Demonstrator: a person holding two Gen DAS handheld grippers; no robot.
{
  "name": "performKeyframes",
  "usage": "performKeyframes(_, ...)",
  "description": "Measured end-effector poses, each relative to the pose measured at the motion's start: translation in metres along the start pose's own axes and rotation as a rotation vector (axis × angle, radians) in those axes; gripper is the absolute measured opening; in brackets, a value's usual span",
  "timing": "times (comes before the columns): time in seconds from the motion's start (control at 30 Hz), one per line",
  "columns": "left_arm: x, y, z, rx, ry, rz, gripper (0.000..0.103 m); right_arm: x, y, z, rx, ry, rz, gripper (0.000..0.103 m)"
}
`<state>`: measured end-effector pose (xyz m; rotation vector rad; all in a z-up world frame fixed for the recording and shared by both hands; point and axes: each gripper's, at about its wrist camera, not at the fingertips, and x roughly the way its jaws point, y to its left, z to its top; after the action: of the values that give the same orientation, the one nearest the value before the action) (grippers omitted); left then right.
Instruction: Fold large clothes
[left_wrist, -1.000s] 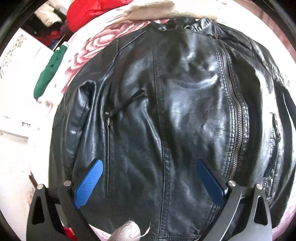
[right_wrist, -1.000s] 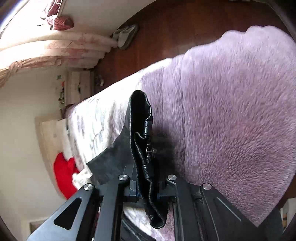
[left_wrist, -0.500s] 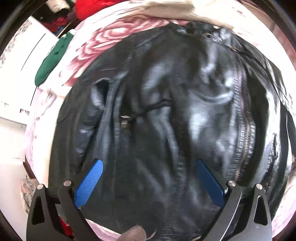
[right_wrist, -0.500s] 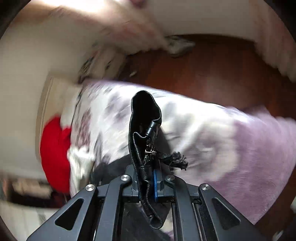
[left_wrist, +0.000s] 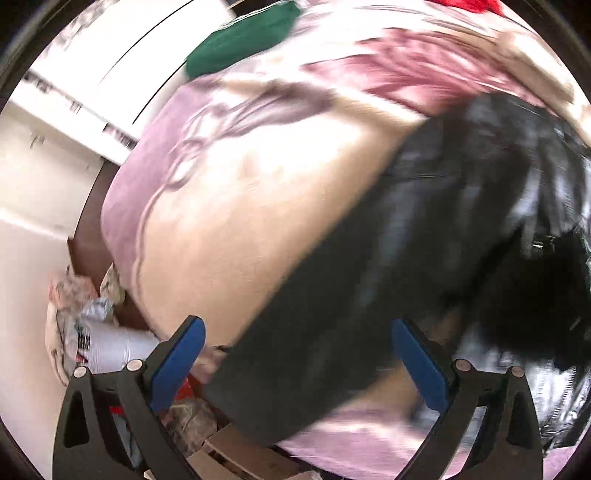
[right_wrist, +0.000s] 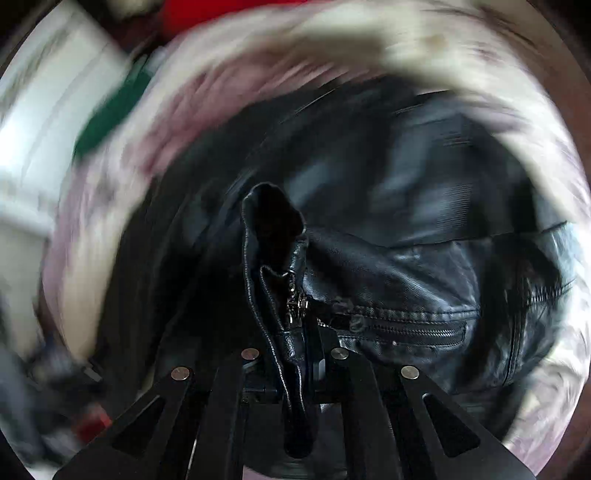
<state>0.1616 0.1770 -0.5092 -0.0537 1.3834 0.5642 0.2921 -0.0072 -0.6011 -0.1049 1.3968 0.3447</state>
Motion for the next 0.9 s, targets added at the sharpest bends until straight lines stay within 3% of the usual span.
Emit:
performKeyframes(0.13, 0.026, 0.043, -0.006, -0.061, 0.051, -0.007, 0.103, 0.038, 0.066, -0.038, -0.144, 0.084, -0.036, 0.008)
performKeyframes(0.27, 0.04, 0.061, -0.017, -0.09, 0.079, -0.026, 0.103, 0.05, 0.093, -0.062, -0.202, 0.102, -0.088, 0.008)
performKeyframes(0.33, 0.048, 0.069, -0.022, -0.107, 0.109, -0.042, 0.103, 0.053, 0.097, -0.063, -0.194, 0.121, -0.065, 0.013)
performKeyframes(0.4, 0.056, 0.091, -0.029, -0.168, 0.147, -0.097, 0.103, 0.049, 0.096, -0.062, -0.155, 0.152, 0.015, 0.018)
performKeyframes(0.43, 0.059, 0.103, -0.031, -0.203, 0.163, -0.135, 0.103, 0.045, 0.093, -0.062, -0.125, 0.169, 0.072, 0.031)
performKeyframes(0.47, 0.061, 0.111, -0.034, -0.228, 0.174, -0.164, 0.103, 0.039, 0.085, -0.063, -0.057, 0.198, 0.175, 0.055)
performKeyframes(0.53, 0.074, 0.136, -0.042, -0.293, 0.196, -0.258, 0.103, 0.03, 0.069, -0.067, 0.075, 0.216, 0.313, 0.078)
performKeyframes(0.57, 0.081, 0.145, -0.044, -0.305, 0.2, -0.301, 0.103, 0.024, 0.057, -0.071, 0.166, 0.213, 0.375, 0.078)
performKeyframes(0.6, 0.088, 0.151, -0.047, -0.305, 0.205, -0.344, 0.103, 0.022, 0.048, -0.074, 0.222, 0.206, 0.383, 0.078)
performKeyframes(0.77, 0.13, 0.144, -0.056, -0.255, 0.263, -0.579, 0.103, 0.033, 0.006, -0.099, 0.451, 0.152, 0.269, 0.078)
performKeyframes(0.83, 0.138, 0.127, -0.059, -0.187, 0.271, -0.611, 0.103, 0.039, 0.001, -0.11, 0.508, 0.147, 0.236, 0.078)
performKeyframes(0.9, 0.136, 0.107, -0.061, -0.083, 0.252, -0.562, 0.103, 0.044, 0.0, -0.121, 0.556, 0.148, 0.247, 0.078)
